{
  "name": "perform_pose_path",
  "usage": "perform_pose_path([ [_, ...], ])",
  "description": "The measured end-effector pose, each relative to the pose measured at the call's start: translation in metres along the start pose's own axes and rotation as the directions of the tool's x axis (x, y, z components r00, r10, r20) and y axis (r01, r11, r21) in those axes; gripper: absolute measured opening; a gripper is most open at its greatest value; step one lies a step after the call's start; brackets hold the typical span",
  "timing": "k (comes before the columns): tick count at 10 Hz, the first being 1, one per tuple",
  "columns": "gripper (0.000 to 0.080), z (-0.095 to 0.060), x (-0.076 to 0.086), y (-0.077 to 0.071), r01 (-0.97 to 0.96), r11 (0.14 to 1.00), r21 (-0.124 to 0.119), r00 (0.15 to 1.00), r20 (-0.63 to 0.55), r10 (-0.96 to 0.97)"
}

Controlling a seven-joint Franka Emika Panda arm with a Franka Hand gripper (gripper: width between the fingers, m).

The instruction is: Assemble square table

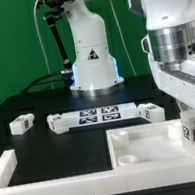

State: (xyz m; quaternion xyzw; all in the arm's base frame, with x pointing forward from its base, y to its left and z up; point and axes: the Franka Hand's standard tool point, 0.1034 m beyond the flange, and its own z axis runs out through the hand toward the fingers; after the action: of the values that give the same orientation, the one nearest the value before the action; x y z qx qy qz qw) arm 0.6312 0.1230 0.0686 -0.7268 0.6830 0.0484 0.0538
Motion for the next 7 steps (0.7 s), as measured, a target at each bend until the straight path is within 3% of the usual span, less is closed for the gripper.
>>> perform_pose_path([
  [3,0.0290,0.0002,-0.0027,-0.0033,-0.309,0.951,0.024,0.950,0.046,0.308],
  [7,0.0291,-0.0008,0.0002,-0.0039,-0.489,0.872,0.025,0.872,0.047,0.488],
])
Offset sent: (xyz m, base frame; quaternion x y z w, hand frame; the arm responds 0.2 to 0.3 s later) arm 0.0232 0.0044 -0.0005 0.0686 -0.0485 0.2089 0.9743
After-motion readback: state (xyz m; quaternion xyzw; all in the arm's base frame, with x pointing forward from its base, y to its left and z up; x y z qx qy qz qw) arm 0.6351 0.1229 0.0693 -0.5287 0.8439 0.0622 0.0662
